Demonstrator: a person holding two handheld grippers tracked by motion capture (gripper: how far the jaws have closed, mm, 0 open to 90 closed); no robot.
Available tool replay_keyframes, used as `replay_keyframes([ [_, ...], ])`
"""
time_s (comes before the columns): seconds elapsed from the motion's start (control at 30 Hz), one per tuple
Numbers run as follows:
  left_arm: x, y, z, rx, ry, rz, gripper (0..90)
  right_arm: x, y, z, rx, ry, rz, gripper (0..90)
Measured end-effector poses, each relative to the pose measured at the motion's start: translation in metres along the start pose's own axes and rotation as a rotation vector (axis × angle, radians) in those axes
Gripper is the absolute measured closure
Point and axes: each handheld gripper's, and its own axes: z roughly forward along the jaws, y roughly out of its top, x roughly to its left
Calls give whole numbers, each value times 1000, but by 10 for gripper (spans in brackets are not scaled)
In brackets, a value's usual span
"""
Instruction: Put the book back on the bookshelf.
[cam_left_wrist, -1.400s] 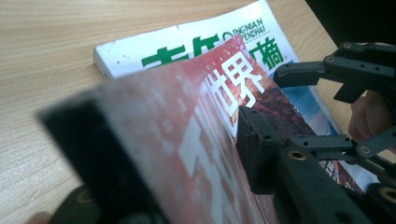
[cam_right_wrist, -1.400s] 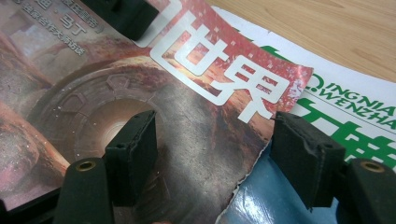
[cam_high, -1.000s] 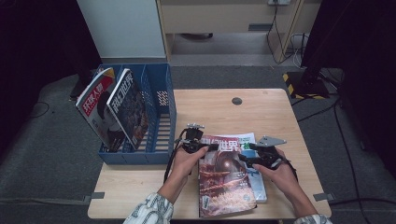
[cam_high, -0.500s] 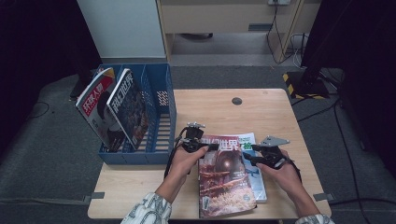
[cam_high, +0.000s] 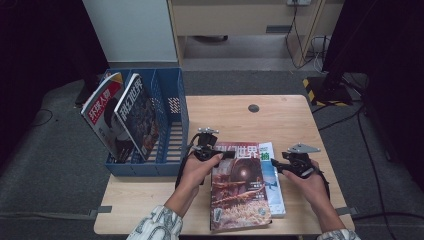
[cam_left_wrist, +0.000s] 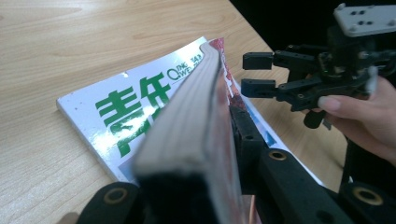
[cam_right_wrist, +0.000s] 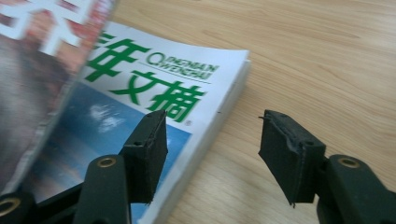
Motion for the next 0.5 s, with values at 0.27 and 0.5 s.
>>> replay_keyframes([
  [0.27,-7,8,-11,-23,-10,1,832,-14,-4,-2,5,-71,69,364],
  [0.5,-13,14,-19,-26,-11,20,835,-19,-7,0,30,-102,88,351],
])
